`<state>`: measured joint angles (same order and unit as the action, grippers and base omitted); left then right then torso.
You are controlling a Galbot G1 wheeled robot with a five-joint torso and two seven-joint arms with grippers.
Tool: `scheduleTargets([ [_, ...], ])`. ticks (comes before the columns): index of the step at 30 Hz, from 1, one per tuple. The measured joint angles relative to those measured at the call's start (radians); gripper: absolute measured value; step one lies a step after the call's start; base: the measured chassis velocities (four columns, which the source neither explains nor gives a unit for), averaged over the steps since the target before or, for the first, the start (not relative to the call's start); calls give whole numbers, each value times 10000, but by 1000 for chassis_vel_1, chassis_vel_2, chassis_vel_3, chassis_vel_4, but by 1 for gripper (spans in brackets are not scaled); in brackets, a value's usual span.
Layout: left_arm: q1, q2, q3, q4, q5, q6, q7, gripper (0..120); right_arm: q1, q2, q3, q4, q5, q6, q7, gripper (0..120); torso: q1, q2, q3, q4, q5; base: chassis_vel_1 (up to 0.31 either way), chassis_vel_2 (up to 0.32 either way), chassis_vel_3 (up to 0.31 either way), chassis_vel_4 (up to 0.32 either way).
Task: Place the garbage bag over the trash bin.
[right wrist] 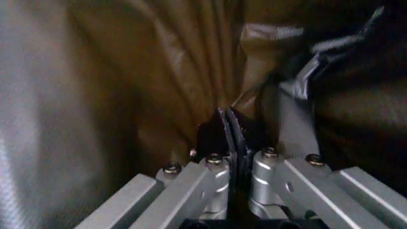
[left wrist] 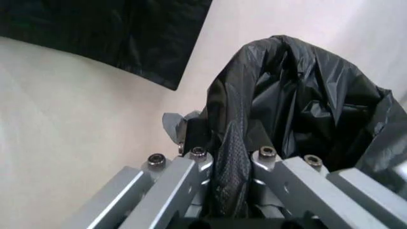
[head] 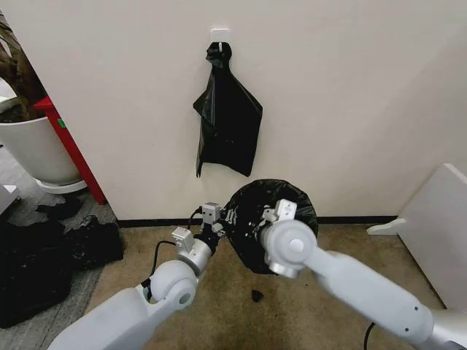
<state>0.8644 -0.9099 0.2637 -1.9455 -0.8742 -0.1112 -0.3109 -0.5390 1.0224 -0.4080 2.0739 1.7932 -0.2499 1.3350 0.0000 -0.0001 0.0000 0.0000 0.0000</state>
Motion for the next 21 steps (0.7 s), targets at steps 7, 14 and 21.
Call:
scheduleTargets([
  [7,-21,-41,-33,47,-8,0,17,4,946,-423,384,440,558,-13,54,0,0,0,0,0,-1,0,0,0,0],
  [14,-27,-44,-31,-55,-63,-2,20,4,967,-183,341,-617,25,-281,-231,0,0,0,0,0,1,0,0,0,0],
  [21,-46,-39,-41,-123,-91,-1,3,4,363,327,-49,-1359,-713,-234,-199,0,0,0,1,2,1,0,0,0,0],
])
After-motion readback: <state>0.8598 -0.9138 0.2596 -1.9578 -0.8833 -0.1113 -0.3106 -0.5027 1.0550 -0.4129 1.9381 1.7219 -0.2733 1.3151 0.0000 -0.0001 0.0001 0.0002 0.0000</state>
